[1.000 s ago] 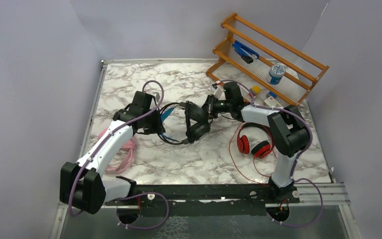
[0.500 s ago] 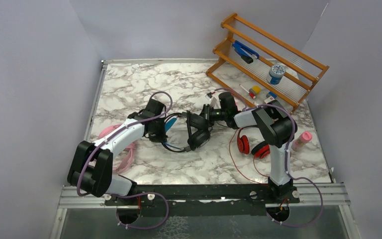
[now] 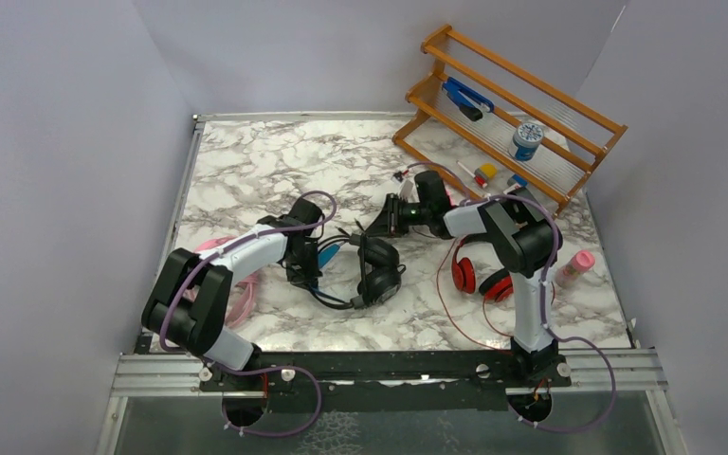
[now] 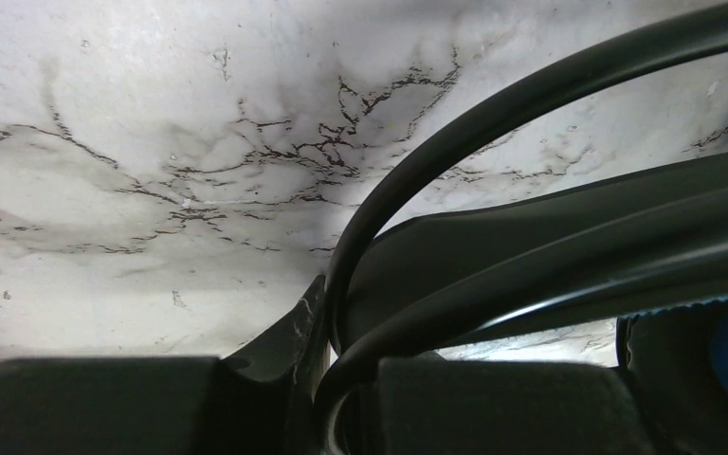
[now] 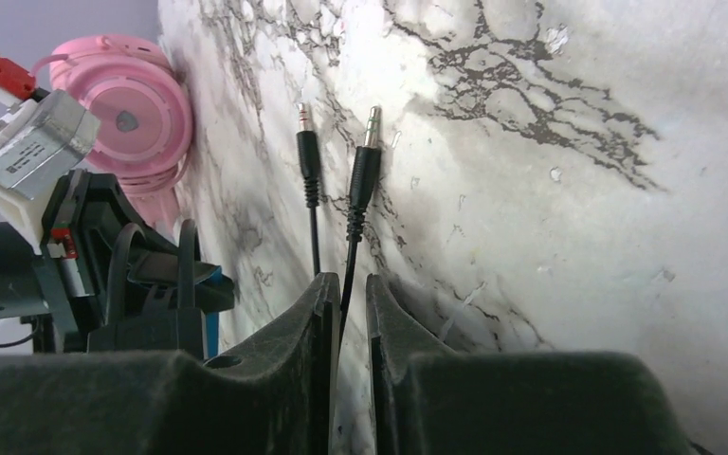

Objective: Wrap the headphones
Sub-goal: Place the headphones at the center of the board, then adjust the headphones at the center of the board.

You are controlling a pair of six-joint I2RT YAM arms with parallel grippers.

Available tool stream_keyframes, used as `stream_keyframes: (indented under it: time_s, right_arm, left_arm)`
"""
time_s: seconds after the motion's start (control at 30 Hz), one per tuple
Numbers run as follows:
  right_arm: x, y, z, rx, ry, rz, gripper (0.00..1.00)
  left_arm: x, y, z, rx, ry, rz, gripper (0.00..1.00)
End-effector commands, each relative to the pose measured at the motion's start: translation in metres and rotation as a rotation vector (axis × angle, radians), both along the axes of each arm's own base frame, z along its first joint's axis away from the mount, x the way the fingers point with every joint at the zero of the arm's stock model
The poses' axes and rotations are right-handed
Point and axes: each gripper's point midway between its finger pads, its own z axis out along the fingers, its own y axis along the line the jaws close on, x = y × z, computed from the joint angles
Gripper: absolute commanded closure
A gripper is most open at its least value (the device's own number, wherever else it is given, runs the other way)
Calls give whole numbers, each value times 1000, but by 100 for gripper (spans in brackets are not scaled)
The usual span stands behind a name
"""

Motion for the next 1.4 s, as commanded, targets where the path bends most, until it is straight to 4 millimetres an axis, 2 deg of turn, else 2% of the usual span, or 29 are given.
stream_keyframes:
  time_s: [0.0, 0.13, 0.4, 0.53, 0.73, 0.8, 0.93, 1.0, 1.17, 1.23, 1.37]
  right_arm:
    - [6, -6, -18, -95, 4, -1, 78]
    - [17, -7, -11, -146, -23, 2, 68]
    - [44, -17, 11, -314, -105, 2, 36]
    - [53, -31, 18, -428, -129, -15, 31]
    - [60, -45, 43, -499, -202, -39, 26]
    - [60, -45, 53, -500, -216, -25, 26]
    - [46, -38, 78, -432, -223, 31, 25]
    - [36, -36, 86, -390, -227, 51, 24]
    - [19, -43, 79, -408, -188, 79, 23]
    - [17, -49, 68, -446, -178, 78, 23]
    - [14, -67, 37, -570, -145, 68, 26]
  left_arm:
    - [-16, 11, -9, 64, 65, -23, 100]
    - [-16, 15, -9, 95, 63, -10, 100]
    - [-21, 19, -6, 117, 83, 17, 98]
    - [-23, 17, -4, 103, 92, 25, 87]
    - [-19, 17, 2, 106, 78, 23, 73]
    - [-18, 15, 5, 97, 78, 22, 65]
    - [-12, 16, 14, 97, 35, 28, 47]
    - [-8, 17, 21, 103, 10, 31, 42]
    - [-4, 17, 35, 96, -25, 30, 32]
    - [-3, 17, 42, 89, -41, 32, 30]
    - [4, 14, 73, 44, -129, 32, 22]
